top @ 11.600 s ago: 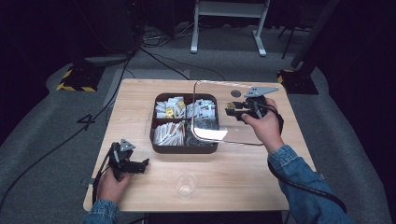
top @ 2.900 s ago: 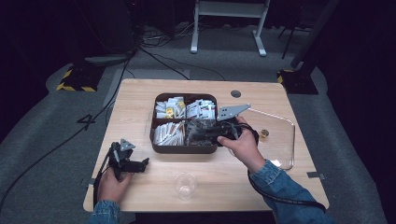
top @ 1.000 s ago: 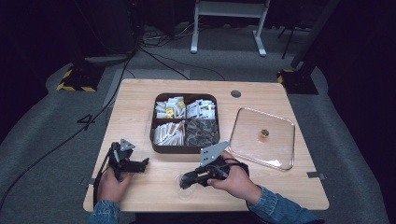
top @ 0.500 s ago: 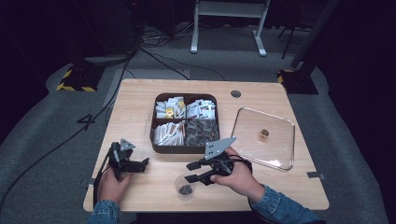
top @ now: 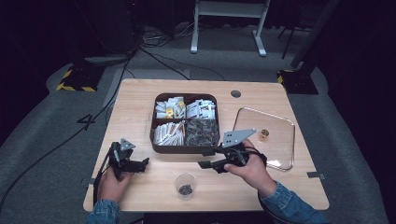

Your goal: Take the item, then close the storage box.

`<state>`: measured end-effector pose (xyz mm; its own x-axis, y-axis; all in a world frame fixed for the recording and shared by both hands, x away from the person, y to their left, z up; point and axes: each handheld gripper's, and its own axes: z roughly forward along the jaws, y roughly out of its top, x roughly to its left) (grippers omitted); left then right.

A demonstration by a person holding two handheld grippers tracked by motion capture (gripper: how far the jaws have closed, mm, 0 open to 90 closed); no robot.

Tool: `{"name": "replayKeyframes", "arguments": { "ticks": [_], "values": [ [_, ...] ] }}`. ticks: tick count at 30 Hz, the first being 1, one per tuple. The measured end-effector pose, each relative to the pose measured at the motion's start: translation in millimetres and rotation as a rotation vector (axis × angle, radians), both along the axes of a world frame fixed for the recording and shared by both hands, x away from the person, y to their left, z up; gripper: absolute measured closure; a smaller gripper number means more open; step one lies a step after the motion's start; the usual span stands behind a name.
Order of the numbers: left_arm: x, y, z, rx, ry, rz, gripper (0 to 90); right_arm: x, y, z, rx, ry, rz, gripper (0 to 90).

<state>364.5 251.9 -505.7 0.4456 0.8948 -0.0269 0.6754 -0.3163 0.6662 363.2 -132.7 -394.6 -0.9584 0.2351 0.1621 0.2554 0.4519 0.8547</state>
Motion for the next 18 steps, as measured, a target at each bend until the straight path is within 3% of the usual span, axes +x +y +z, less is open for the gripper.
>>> {"name": "replayKeyframes", "arguments": {
  "ticks": [7,11,12,13,18],
  "values": [
    [0.2,-0.1,0.1,-0.001,0.003,0.0,0.4,12.3,-28.2,7.7,0.009,-0.032,-0.104,47.7],
    [0.3,-0.1,0.1,-0.001,0.003,-0.001,0.4,25.5,-52.7,12.8,0.001,-0.076,-0.204,43.1],
    [0.6,0.1,0.2,0.002,0.002,-0.003,0.4,25.5,-52.7,12.8,0.001,-0.076,-0.204,43.1],
    [0.7,0.2,0.2,0.002,0.002,-0.003,0.4,31.2,-63.1,12.9,-0.013,-0.086,-0.248,41.8],
    [0.9,0.3,0.2,0.003,0.001,-0.004,0.4,50.3,-90.4,7.6,-0.054,-0.1,-0.365,39.1]
  ]
}}
